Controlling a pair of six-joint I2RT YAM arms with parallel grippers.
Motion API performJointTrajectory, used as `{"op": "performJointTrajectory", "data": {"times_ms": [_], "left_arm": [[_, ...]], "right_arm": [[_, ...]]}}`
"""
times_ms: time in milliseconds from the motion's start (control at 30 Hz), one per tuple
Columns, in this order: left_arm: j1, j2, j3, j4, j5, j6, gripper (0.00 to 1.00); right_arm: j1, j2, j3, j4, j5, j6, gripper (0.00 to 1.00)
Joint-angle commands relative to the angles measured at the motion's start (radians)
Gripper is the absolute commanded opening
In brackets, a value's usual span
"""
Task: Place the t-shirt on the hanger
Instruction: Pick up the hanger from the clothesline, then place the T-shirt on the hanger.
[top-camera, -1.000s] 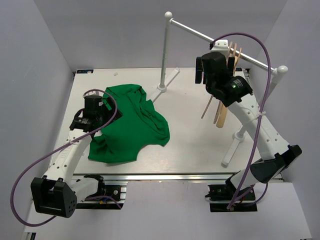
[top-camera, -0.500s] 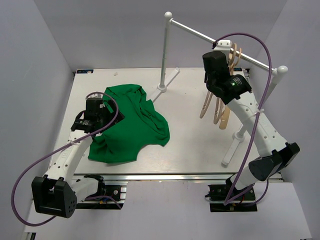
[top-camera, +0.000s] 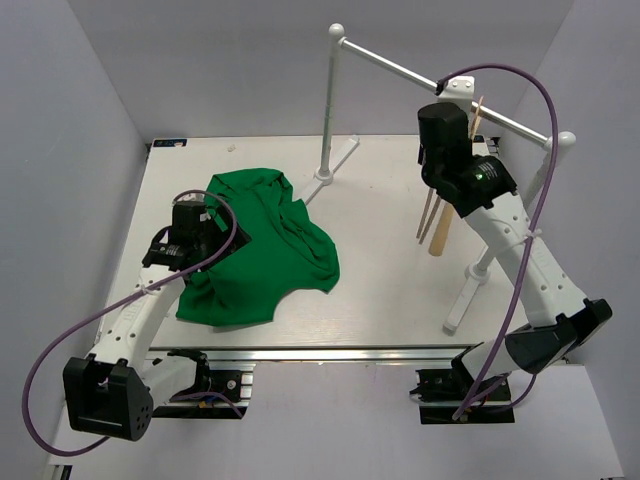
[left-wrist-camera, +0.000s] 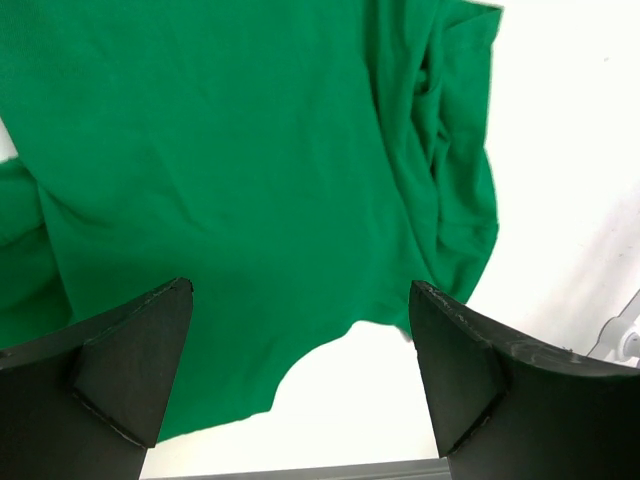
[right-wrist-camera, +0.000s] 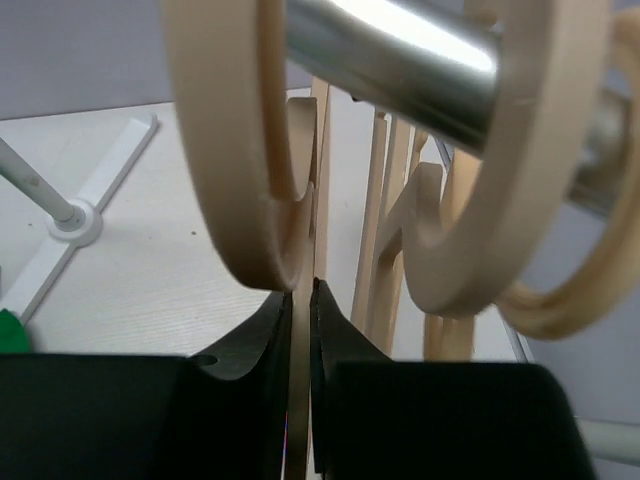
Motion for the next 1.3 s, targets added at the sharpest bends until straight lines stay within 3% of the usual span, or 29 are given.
{"op": "performJointTrajectory", "data": {"times_ms": [0,200,533,633,733,867,1067,1233,1267], "left_arm": [[-0.007,0.000,-0.028,0.008,0.008,-0.010,0.98],[-0.011,0.017,-0.046,0.005,0.018,-0.015,0.98],[-0.044,-0.006,-0.092,-0.050,-0.002,-0.036,0.98],[-0.059,-0.003,-0.126,-0.077,-0.019,-0.053,0.98],[-0.146,-0.003,-0.154,-0.085,-0.080,-0.077,0.98],[-0.425,0.044,-0.129,-0.140,-0.244,-0.146,0.98],[-0.689,0.135,-0.114,-0.199,-0.413,-0.223,0.96],[-0.712,0.273,-0.085,-0.271,-0.527,-0.303,0.77],[-0.711,0.287,-0.077,-0.269,-0.531,-0.304,0.68]], "right_arm": [[-0.005,-0.059,0.012,0.103,-0.033,-0.076,0.00],[-0.005,-0.119,0.001,0.151,-0.214,-0.168,0.00],[-0.002,-0.225,-0.182,0.120,-0.902,-0.251,0.00],[0.038,-0.257,-0.276,0.143,-0.993,-0.251,0.00],[0.121,-0.288,-0.380,0.166,-0.946,-0.248,0.00],[0.210,-0.332,-0.500,0.195,-0.846,-0.171,0.00],[0.212,-0.470,-0.709,0.243,-0.803,-0.044,0.00],[0.212,-0.578,-0.772,0.238,-0.803,-0.018,0.00],[0.213,-0.597,-0.784,0.243,-0.803,-0.013,0.00]]}}
